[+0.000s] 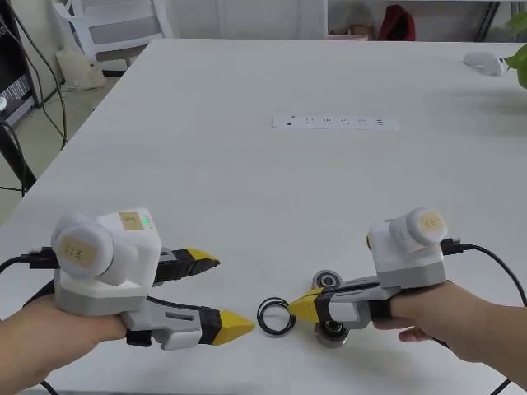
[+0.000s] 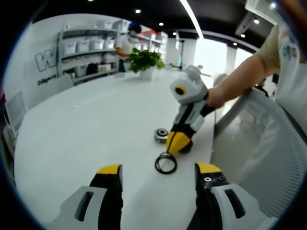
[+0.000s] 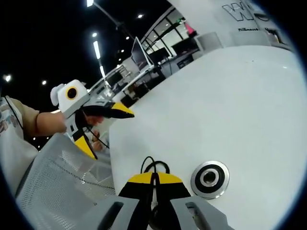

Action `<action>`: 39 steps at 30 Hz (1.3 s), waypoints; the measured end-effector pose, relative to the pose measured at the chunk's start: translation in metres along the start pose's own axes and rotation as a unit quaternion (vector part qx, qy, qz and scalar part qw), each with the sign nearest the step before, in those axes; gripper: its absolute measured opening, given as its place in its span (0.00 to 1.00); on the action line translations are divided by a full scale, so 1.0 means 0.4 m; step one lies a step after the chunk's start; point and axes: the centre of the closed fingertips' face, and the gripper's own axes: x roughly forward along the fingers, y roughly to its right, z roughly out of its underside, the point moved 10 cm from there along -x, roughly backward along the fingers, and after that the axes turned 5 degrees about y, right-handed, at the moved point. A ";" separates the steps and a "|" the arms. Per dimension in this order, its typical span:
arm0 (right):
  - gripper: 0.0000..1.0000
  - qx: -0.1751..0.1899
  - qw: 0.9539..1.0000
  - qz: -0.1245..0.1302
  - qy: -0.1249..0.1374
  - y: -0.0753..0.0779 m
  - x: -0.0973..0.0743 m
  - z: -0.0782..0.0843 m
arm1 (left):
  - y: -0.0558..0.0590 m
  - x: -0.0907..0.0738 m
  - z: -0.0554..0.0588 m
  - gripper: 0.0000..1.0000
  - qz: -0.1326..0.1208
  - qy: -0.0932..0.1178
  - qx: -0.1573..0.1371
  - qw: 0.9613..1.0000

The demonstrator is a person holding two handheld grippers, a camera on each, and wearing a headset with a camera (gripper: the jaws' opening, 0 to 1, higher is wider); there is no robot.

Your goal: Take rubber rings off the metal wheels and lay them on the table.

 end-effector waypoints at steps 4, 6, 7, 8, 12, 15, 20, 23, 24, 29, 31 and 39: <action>0.00 0.003 1.000 0.006 0.002 0.004 -0.003 -0.001 | 0.001 0.001 0.002 0.62 0.000 -0.002 -0.001 1.000; 0.00 0.005 1.000 0.009 0.002 0.005 -0.004 -0.001 | 0.001 0.001 0.002 0.62 0.001 -0.002 -0.001 1.000; 0.00 0.005 1.000 0.010 0.001 0.006 -0.004 0.000 | 0.001 0.001 0.002 0.62 0.001 -0.002 -0.002 1.000; 0.00 0.005 1.000 0.011 0.001 0.007 -0.004 0.001 | 0.001 0.002 0.001 0.62 0.001 -0.003 -0.002 1.000; 0.00 0.005 1.000 0.013 0.000 0.008 -0.004 0.002 | 0.001 0.004 0.001 0.62 0.003 -0.004 0.000 1.000; 0.00 0.001 1.000 0.016 -0.001 0.009 -0.004 0.001 | 0.001 0.006 0.000 0.62 0.003 -0.005 0.000 1.000; 0.02 0.003 1.000 0.018 -0.002 0.011 -0.006 0.002 | 0.001 0.008 0.000 0.62 0.003 -0.007 -0.001 1.000; 0.04 0.001 1.000 0.019 -0.004 0.011 -0.006 0.004 | 0.002 0.010 0.001 0.62 0.005 -0.009 0.000 1.000; 0.05 -0.002 1.000 0.020 -0.005 0.010 -0.007 0.004 | 0.002 0.010 0.001 0.62 0.005 -0.009 -0.001 1.000; 0.09 -0.003 1.000 0.019 0.000 0.007 -0.011 -0.003 | 0.002 0.012 -0.002 0.62 0.005 -0.009 0.000 1.000; 0.11 -0.005 1.000 0.017 0.005 0.003 -0.014 -0.011 | 0.001 0.011 -0.003 0.62 0.005 -0.008 0.000 1.000; 0.18 -0.007 1.000 0.012 0.023 -0.013 -0.026 -0.031 | 0.002 0.009 -0.009 0.63 0.003 -0.005 0.000 1.000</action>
